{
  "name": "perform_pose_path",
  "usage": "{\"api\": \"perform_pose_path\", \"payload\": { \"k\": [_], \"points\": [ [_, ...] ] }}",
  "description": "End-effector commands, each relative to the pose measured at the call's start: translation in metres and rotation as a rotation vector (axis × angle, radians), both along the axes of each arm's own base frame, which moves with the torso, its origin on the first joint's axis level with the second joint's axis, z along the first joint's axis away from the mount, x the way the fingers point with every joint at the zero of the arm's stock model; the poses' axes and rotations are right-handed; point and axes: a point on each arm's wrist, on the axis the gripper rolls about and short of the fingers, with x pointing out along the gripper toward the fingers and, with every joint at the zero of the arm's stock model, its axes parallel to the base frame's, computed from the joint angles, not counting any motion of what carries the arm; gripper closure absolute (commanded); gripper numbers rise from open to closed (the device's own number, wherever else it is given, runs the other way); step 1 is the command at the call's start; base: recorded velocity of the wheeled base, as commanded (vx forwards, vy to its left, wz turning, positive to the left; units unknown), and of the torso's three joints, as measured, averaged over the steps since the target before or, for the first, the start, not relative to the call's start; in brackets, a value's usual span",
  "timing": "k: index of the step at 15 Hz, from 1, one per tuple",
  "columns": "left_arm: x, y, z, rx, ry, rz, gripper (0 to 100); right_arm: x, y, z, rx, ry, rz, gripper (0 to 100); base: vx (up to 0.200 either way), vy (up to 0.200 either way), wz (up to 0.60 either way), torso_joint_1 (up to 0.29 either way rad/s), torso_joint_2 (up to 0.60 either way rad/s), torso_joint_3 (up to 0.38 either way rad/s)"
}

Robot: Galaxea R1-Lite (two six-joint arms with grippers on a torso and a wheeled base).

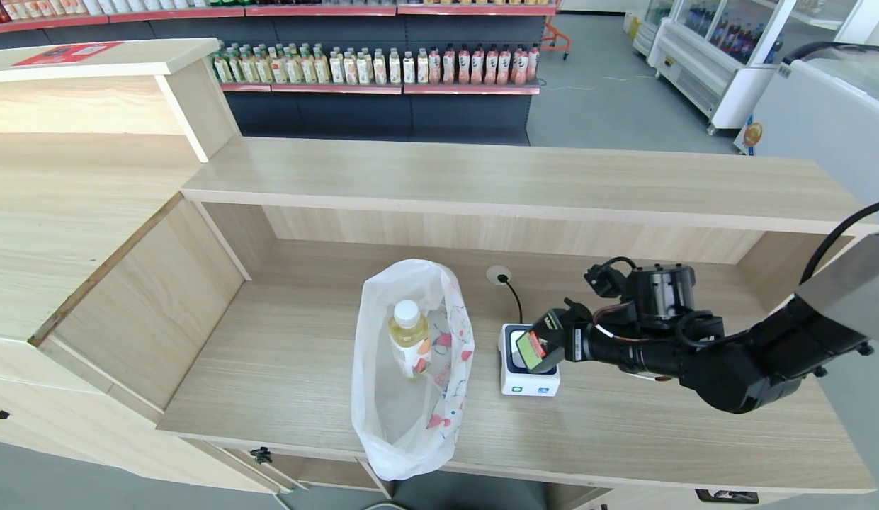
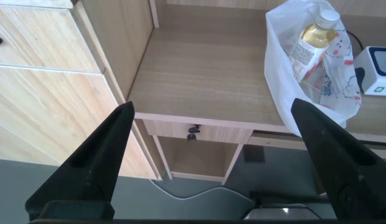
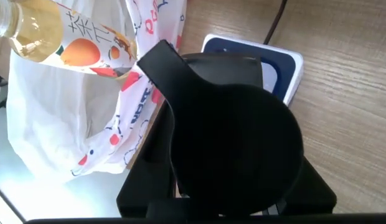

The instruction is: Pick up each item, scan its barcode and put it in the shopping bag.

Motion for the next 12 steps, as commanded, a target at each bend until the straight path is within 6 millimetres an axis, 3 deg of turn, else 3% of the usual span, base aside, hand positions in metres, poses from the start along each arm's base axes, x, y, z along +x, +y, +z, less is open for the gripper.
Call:
{"api": "perform_pose_path", "payload": {
  "k": [1,7,12],
  "points": [
    [0.0,0.0,0.0,0.0,0.0,0.001,0,0.004,0.011,-0.015,0.004,0.012,0.019,100,0.0,0.0,0.0,0.0,0.0,0.0],
    [0.0,0.0,0.0,0.0,0.0,0.001,0,0.024,0.028,-0.031,0.03,0.004,0.03,100,0.0,0.0,0.0,0.0,0.0,0.0],
    [0.0,0.0,0.0,0.001,0.0,0.001,0,0.025,0.027,-0.028,0.033,-0.007,0.026,100,0.0,0.0,0.0,0.0,0.0,0.0]
  ]
}}
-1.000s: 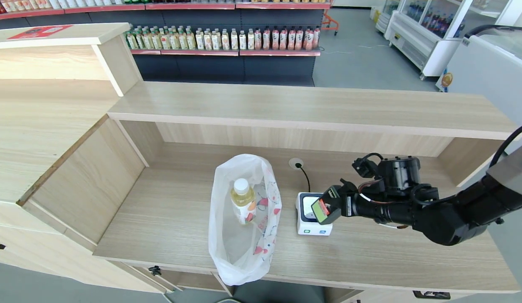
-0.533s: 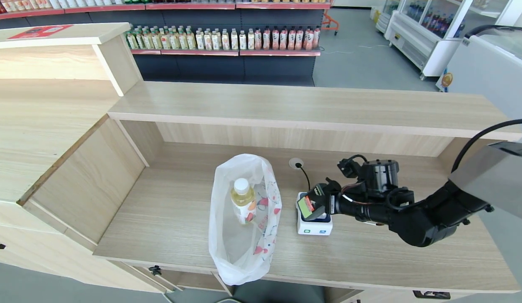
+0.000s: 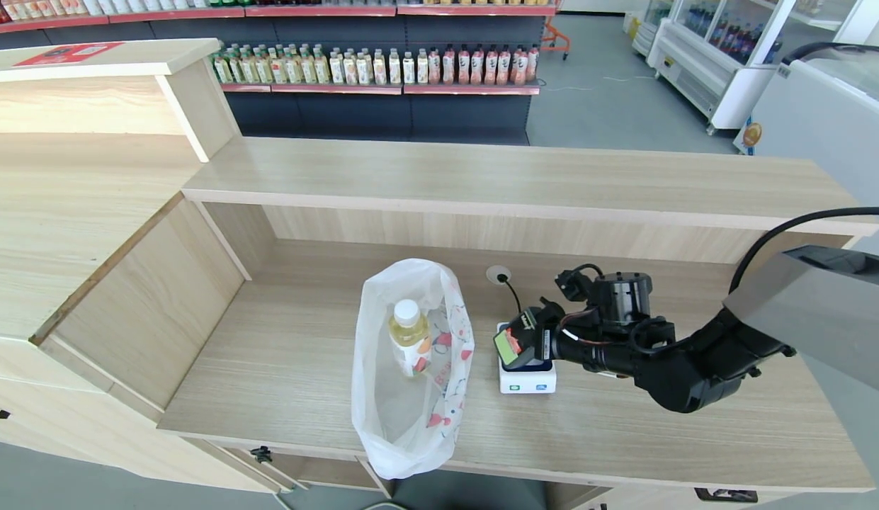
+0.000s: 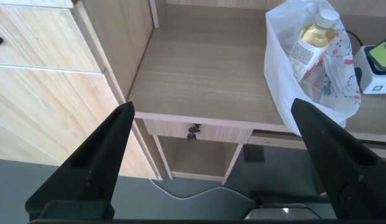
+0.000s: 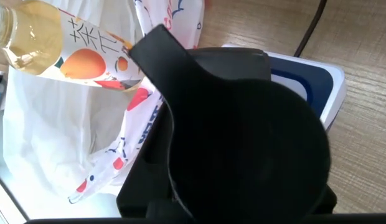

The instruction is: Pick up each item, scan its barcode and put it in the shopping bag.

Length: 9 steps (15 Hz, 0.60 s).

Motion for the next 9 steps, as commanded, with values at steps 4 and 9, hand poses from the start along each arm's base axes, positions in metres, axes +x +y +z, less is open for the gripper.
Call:
{"api": "perform_pose_path", "payload": {
  "k": [4,9],
  "points": [
    [0.0,0.0,-0.0001,0.0,0.0,0.001,0,0.0001,-0.0009,-0.0014,-0.004,0.005,-0.003,100,0.0,0.0,0.0,0.0,0.0,0.0],
    [0.0,0.0,-0.0001,0.0,0.0,0.001,0,-0.0009,-0.0006,0.0047,0.002,-0.009,-0.003,100,0.0,0.0,0.0,0.0,0.0,0.0]
  ]
}}
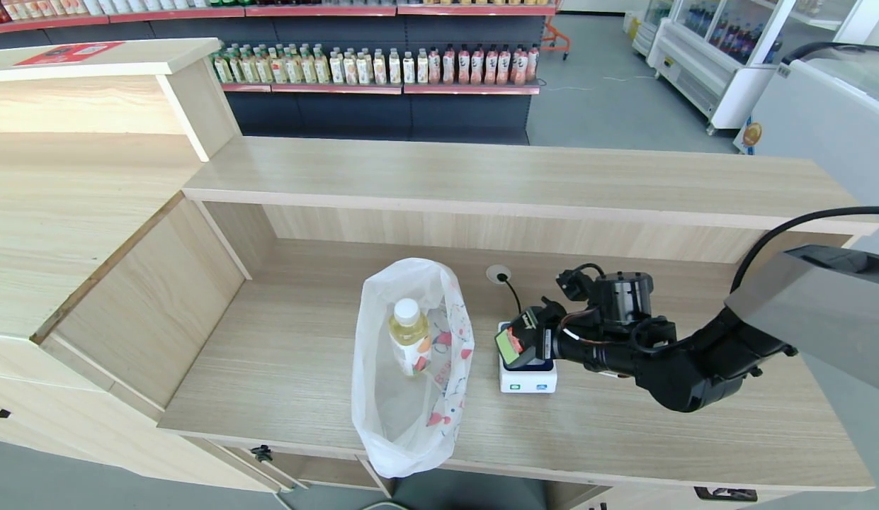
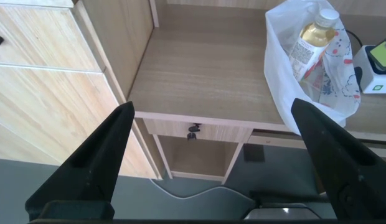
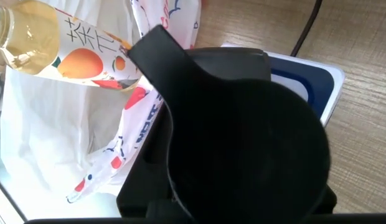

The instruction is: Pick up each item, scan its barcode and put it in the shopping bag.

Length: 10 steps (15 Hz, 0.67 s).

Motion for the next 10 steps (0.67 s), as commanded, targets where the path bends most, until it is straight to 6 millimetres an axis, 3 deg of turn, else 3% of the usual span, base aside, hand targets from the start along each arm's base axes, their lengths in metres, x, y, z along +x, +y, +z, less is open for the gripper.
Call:
{"api": "perform_pose_path", "payload": {
  "k": [1,3,4,6,8,10],
  "points": [
    [0.0,0.0,0.0,0.0,0.0,0.001,0,-0.003,0.0,0.015,0.017,-0.038,0.005,100,0.0,0.0,0.0,0.0,0.0,0.0],
    [0.0,0.0,0.0,0.0,0.0,0.001,0,-0.017,-0.001,0.055,0.078,-0.1,0.004,100,0.0,0.0,0.0,0.0,0.0,0.0],
    [0.0,0.0,0.0,0.0,0.0,0.001,0,-0.037,-0.007,0.084,0.114,-0.141,0.004,100,0.0,0.0,0.0,0.0,0.0,0.0],
    [0.0,0.0,0.0,-0.001,0.0,0.001,0,-0.065,-0.022,0.111,0.053,-0.187,0.005,100,0.0,0.0,0.0,0.0,0.0,0.0],
    [0.0,0.0,0.0,-0.001,0.0,0.001,0,-0.088,-0.034,0.118,-0.035,-0.163,-0.032,100,0.0,0.0,0.0,0.0,0.0,0.0],
    [0.0,0.0,0.0,-0.003,0.0,0.001,0,-0.095,-0.038,0.116,-0.103,-0.143,-0.096,100,0.0,0.0,0.0,0.0,0.0,0.0]
  ]
}}
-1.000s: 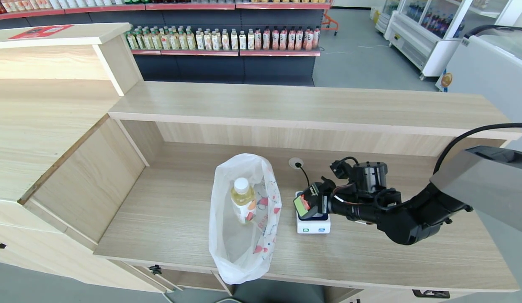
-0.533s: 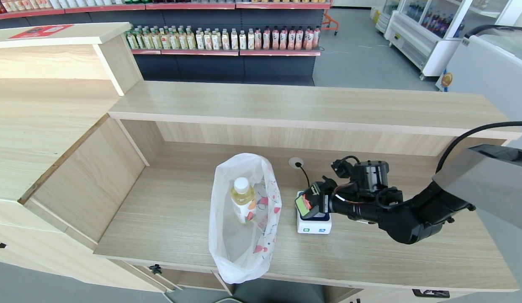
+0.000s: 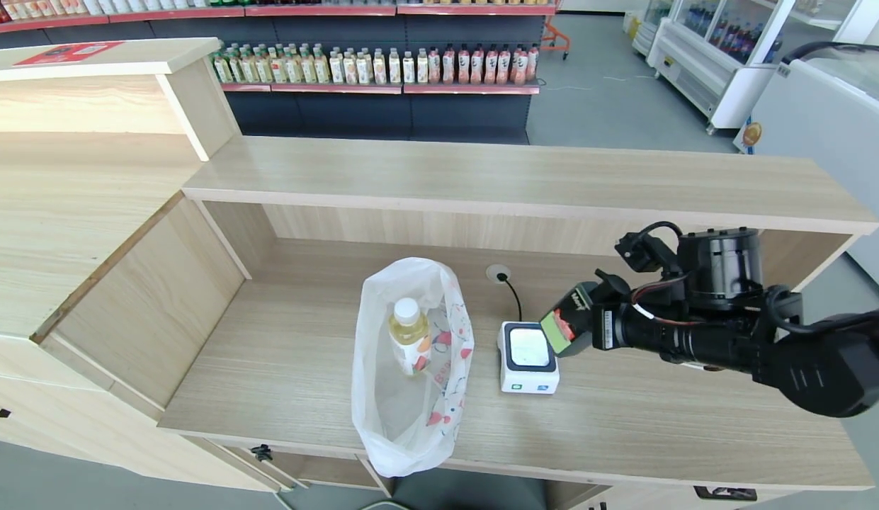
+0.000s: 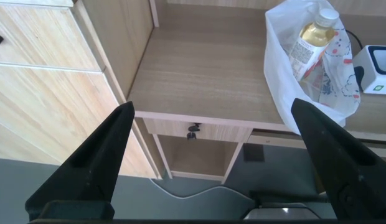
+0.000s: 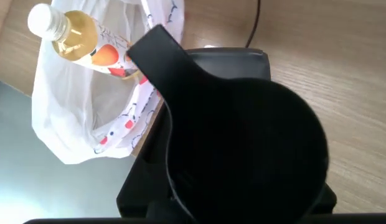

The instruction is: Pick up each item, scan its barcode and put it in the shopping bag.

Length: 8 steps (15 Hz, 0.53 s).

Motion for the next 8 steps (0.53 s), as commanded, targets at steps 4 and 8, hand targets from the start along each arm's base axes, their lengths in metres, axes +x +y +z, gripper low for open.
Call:
{"api": "perform_pose_path", "payload": {
  "k": [4,8],
  "points": [
    [0.0,0.0,0.0,0.001,0.0,0.001,0,-0.014,-0.001,0.012,-0.042,-0.054,-0.024,100,0.0,0.0,0.0,0.0,0.0,0.0],
    [0.0,0.0,0.0,0.001,0.0,-0.001,0,-0.014,0.014,-0.001,-0.082,-0.028,-0.031,100,0.0,0.0,0.0,0.0,0.0,0.0]
  ]
}}
